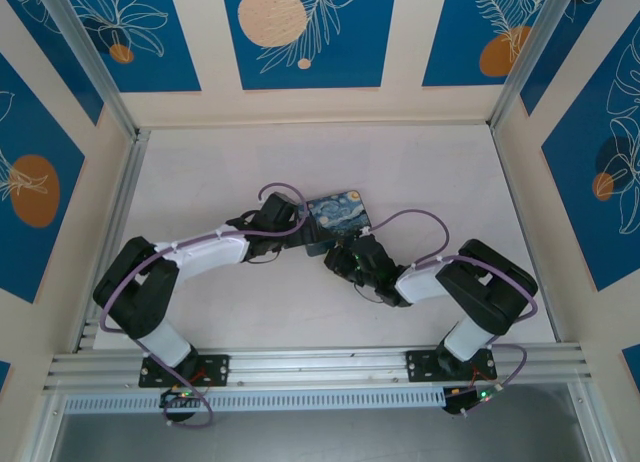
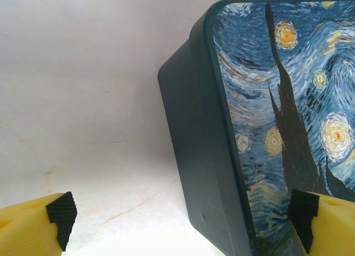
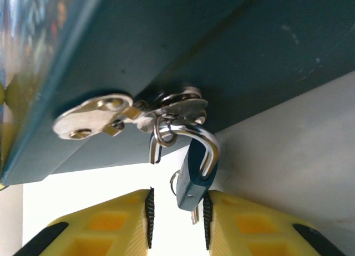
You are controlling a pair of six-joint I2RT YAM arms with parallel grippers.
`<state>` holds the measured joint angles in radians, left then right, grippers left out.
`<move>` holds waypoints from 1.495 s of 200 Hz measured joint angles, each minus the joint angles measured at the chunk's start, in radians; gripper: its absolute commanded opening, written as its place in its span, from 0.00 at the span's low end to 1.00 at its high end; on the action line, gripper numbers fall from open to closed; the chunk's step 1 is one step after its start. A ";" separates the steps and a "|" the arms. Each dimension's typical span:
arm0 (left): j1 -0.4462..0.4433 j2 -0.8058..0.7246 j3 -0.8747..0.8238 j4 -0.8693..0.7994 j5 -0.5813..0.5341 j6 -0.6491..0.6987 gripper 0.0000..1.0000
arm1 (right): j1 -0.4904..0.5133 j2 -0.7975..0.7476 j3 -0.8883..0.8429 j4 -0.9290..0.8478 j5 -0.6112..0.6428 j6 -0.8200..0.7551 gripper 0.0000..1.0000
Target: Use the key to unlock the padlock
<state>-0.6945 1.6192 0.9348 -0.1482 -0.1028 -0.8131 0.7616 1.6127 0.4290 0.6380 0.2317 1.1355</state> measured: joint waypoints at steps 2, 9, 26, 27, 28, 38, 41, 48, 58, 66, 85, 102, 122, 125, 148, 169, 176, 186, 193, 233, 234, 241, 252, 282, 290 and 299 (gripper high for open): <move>0.000 0.000 0.000 0.001 0.000 0.000 1.00 | 0.001 0.001 0.001 -0.001 0.002 0.000 0.29; 0.000 0.000 -0.001 0.003 0.000 0.000 1.00 | 0.002 0.003 0.003 -0.003 0.008 0.002 0.27; 0.000 0.000 -0.001 0.004 0.001 0.000 1.00 | 0.004 0.008 0.005 -0.006 0.025 0.016 0.24; 0.000 0.000 -0.001 0.004 0.001 0.000 1.00 | 0.004 0.008 0.005 -0.006 0.026 0.016 0.23; 0.000 0.000 -0.001 0.004 0.001 0.000 1.00 | 0.005 0.008 0.005 -0.008 0.028 0.017 0.23; 0.000 0.000 -0.001 0.004 0.001 0.000 1.00 | 0.005 0.009 0.007 -0.014 0.035 0.027 0.20; 0.000 0.000 -0.001 0.004 0.001 -0.001 1.00 | 0.005 0.009 0.007 -0.015 0.037 0.027 0.19; 0.000 0.000 -0.001 0.004 0.001 -0.001 1.00 | 0.005 0.009 0.007 -0.019 0.043 0.036 0.18; 0.000 0.000 -0.001 0.004 0.000 -0.001 1.00 | 0.007 0.009 0.007 -0.021 0.054 0.050 0.15; 0.000 0.001 -0.002 0.007 0.000 -0.002 1.00 | 0.007 0.008 0.007 -0.021 0.065 0.057 0.13; 0.000 0.001 -0.005 0.014 0.000 -0.012 1.00 | 0.007 0.005 0.007 -0.026 0.090 0.076 0.08; 0.000 0.001 -0.008 0.018 0.000 -0.019 1.00 | 0.007 -0.008 0.006 -0.043 0.107 0.085 0.03; 0.000 0.001 -0.008 0.021 0.000 -0.019 1.00 | 0.007 -0.026 0.000 -0.059 0.128 0.087 0.00; 0.000 0.001 -0.009 0.021 0.000 -0.019 1.00 | 0.007 -0.027 0.000 -0.061 0.129 0.087 0.00; 0.000 0.001 -0.011 0.026 0.000 -0.020 1.00 | 0.007 -0.041 -0.007 -0.071 0.136 0.086 0.00; 0.000 0.002 -0.011 0.026 0.001 -0.026 1.00 | 0.005 -0.054 -0.018 -0.072 0.137 0.087 0.00; 0.000 0.002 -0.012 0.027 0.001 -0.027 1.00 | 0.003 -0.059 -0.023 -0.070 0.136 0.088 0.00; 0.000 0.002 -0.013 0.030 0.001 -0.028 1.00 | 0.000 -0.064 -0.029 -0.068 0.135 0.088 0.00; 0.000 0.002 -0.014 0.032 0.001 -0.032 1.00 | -0.003 -0.065 -0.032 -0.069 0.135 0.092 0.00; 0.000 0.007 -0.014 0.039 0.008 -0.047 1.00 | -0.048 -0.064 -0.032 -0.073 0.135 0.111 0.00; 0.000 0.008 -0.014 0.039 0.009 -0.047 1.00 | -0.050 -0.064 -0.032 -0.072 0.135 0.111 0.00; 0.000 0.008 -0.015 0.040 0.009 -0.050 1.00 | -0.058 -0.064 -0.031 -0.070 0.134 0.114 0.00; 0.000 0.008 -0.016 0.041 0.010 -0.053 1.00 | -0.070 -0.064 -0.029 -0.068 0.130 0.122 0.00; 0.000 0.008 -0.018 0.045 0.013 -0.056 1.00 | -0.084 -0.067 -0.029 -0.063 0.118 0.114 0.12; 0.000 0.008 -0.018 0.045 0.014 -0.058 1.00 | -0.082 -0.074 -0.030 -0.066 0.108 0.100 0.18; 0.000 0.008 -0.018 0.045 0.015 -0.061 1.00 | -0.079 -0.090 -0.031 -0.072 0.097 0.080 0.26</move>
<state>-0.6941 1.6272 0.9169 -0.1028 -0.0879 -0.8738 0.6823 1.5230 0.3981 0.5663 0.3283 1.2160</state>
